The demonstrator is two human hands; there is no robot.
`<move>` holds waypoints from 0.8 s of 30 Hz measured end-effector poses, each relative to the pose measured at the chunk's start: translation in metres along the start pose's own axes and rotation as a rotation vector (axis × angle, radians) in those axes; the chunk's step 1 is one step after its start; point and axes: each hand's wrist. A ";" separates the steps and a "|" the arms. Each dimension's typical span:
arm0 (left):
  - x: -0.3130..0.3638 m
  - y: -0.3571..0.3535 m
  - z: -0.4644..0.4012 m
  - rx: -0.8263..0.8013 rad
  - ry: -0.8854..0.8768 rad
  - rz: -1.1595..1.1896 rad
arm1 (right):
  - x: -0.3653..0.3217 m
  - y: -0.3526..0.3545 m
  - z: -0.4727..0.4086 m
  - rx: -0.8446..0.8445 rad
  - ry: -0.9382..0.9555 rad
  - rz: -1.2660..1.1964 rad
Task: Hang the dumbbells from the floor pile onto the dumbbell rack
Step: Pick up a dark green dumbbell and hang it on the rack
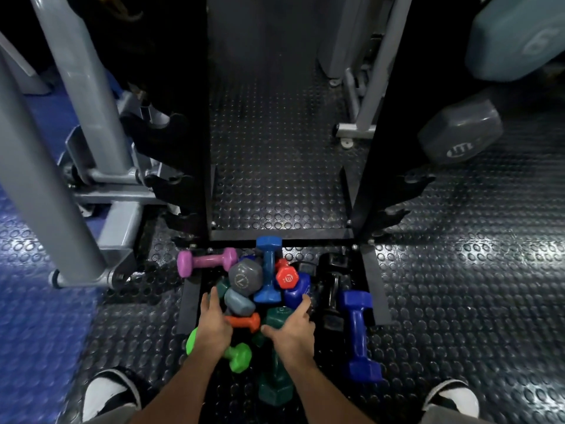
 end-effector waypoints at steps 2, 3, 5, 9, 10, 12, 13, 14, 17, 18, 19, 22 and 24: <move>0.001 -0.001 -0.001 0.000 -0.003 0.025 | 0.002 0.005 -0.002 -0.002 -0.015 -0.012; 0.002 -0.003 -0.001 -0.001 -0.003 0.040 | 0.003 0.008 -0.003 -0.008 -0.025 -0.023; 0.001 -0.005 -0.001 -0.003 0.000 0.043 | 0.004 0.012 -0.007 -0.042 -0.038 -0.065; -0.003 -0.009 0.000 0.012 0.027 0.008 | 0.011 0.012 -0.015 -0.080 -0.032 -0.131; -0.004 -0.010 0.001 0.014 0.025 0.005 | 0.012 0.012 -0.015 -0.080 -0.031 -0.140; 0.002 -0.008 0.006 0.015 0.023 0.004 | 0.014 0.014 -0.011 -0.088 -0.028 -0.129; 0.005 -0.006 0.007 0.014 0.026 -0.003 | 0.014 0.016 -0.007 -0.094 -0.027 -0.096; 0.005 -0.006 0.007 0.011 0.032 -0.001 | 0.015 0.020 -0.003 -0.096 -0.032 -0.050; 0.004 -0.006 0.005 -0.010 0.062 0.005 | 0.026 0.033 0.006 -0.105 -0.048 0.033; 0.005 -0.006 0.004 -0.013 0.067 0.008 | 0.030 0.039 0.009 -0.109 -0.035 0.042; 0.007 -0.006 0.003 -0.018 0.075 0.012 | 0.034 0.044 0.012 -0.112 -0.016 0.049; 0.010 -0.006 0.002 -0.030 0.108 0.032 | 0.043 0.060 0.024 -0.140 0.033 0.072; 0.010 -0.006 0.003 -0.050 0.110 0.063 | 0.048 0.073 0.032 -0.147 0.065 0.085</move>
Point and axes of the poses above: each hand's wrist, its own z-axis away from the middle knuckle, its own y-axis out of the back of the hand, x = y × z, and after that the axes turned 1 degree about -x, right-handed
